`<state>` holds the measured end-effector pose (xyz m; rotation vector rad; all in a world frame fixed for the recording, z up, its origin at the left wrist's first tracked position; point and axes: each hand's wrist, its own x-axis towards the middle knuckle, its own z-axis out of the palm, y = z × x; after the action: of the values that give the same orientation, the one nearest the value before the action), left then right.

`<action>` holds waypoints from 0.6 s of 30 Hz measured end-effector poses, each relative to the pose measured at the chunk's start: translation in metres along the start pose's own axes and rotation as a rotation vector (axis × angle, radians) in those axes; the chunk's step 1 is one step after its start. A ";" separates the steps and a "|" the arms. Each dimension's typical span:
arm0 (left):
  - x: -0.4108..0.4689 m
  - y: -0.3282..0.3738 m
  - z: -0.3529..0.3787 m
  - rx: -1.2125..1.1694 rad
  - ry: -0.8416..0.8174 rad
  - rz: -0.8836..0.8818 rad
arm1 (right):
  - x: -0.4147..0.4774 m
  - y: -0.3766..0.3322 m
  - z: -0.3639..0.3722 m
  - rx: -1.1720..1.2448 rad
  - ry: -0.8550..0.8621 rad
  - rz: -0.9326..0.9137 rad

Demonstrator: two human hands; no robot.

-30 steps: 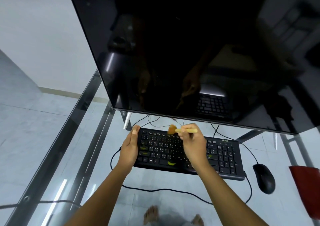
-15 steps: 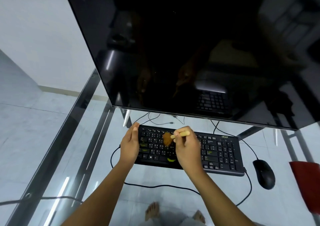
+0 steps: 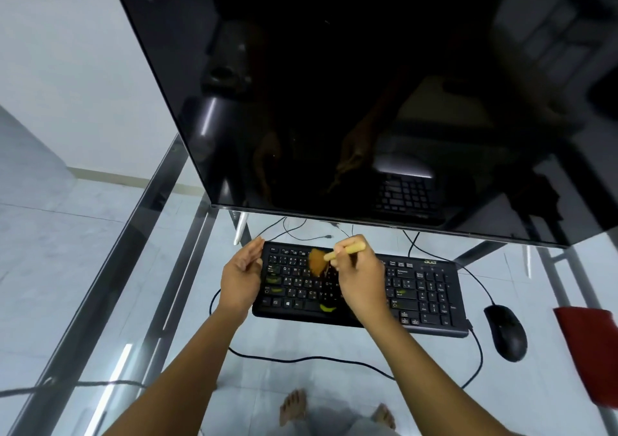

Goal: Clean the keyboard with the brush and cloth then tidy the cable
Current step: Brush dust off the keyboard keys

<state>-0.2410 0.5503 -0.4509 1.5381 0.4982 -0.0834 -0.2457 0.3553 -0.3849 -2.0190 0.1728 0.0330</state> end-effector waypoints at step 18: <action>0.003 -0.011 -0.004 0.215 -0.025 0.091 | 0.029 -0.019 0.023 -0.011 -0.204 0.081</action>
<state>-0.2432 0.5539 -0.4621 1.7663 0.4081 -0.0879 -0.2136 0.3808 -0.3809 -2.0048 0.1245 0.2899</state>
